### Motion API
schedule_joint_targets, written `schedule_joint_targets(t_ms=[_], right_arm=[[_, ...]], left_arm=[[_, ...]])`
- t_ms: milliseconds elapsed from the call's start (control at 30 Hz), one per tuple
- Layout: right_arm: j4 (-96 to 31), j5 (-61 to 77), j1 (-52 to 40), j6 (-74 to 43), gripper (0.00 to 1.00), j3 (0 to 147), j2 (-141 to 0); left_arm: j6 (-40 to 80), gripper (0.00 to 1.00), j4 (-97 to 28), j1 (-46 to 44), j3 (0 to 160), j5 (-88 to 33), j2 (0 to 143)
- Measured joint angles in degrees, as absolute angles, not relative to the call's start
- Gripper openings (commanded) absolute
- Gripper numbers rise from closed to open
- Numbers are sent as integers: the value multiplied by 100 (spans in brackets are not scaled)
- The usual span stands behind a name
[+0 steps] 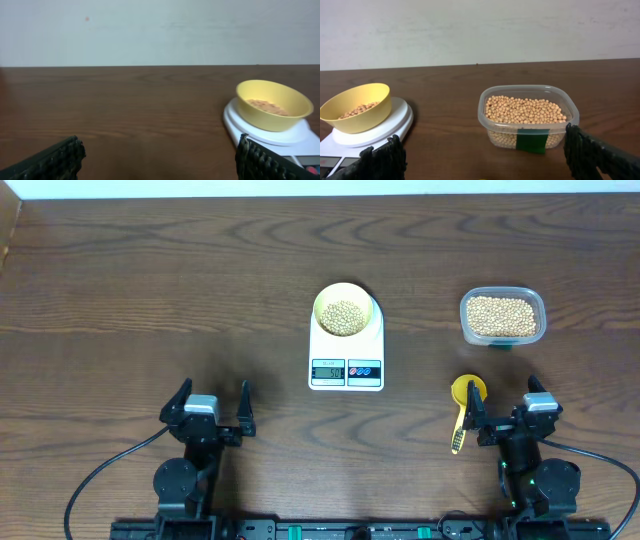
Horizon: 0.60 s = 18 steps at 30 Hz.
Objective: Scoop item into bowl and weigh 50g on scale
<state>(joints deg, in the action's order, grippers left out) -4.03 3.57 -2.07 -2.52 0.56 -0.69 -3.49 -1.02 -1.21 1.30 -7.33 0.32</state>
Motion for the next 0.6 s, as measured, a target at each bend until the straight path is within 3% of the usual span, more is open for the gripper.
schedule_joint_targets(t_ms=[600], right_arm=[[-403, 357, -207, -252, 99, 56, -69]], left_arm=[[-392, 98, -172, -121, 121, -73, 32]])
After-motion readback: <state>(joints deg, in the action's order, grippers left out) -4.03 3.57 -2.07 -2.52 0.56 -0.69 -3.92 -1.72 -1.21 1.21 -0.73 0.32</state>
